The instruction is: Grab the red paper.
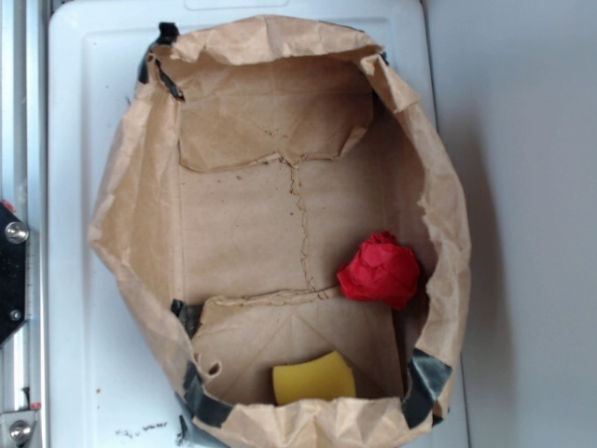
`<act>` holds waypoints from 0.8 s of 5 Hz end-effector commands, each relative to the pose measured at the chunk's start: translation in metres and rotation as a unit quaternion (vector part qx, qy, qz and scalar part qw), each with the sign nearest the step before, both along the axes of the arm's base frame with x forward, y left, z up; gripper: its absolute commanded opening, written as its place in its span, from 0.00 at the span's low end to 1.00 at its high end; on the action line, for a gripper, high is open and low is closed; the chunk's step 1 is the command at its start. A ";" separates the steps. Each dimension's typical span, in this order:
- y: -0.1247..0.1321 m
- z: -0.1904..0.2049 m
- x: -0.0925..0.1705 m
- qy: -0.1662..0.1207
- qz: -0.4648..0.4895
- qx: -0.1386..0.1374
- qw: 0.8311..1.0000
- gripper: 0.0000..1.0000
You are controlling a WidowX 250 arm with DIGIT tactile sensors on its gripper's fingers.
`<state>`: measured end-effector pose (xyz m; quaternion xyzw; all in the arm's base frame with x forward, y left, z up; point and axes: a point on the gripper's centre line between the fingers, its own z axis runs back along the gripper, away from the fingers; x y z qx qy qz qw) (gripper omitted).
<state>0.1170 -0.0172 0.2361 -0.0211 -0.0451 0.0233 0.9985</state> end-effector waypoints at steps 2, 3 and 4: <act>-0.007 -0.002 0.025 -0.008 0.022 -0.016 1.000 1.00; -0.012 -0.005 0.049 -0.026 0.043 -0.025 0.998 1.00; -0.011 -0.011 0.074 -0.033 0.059 -0.037 0.997 1.00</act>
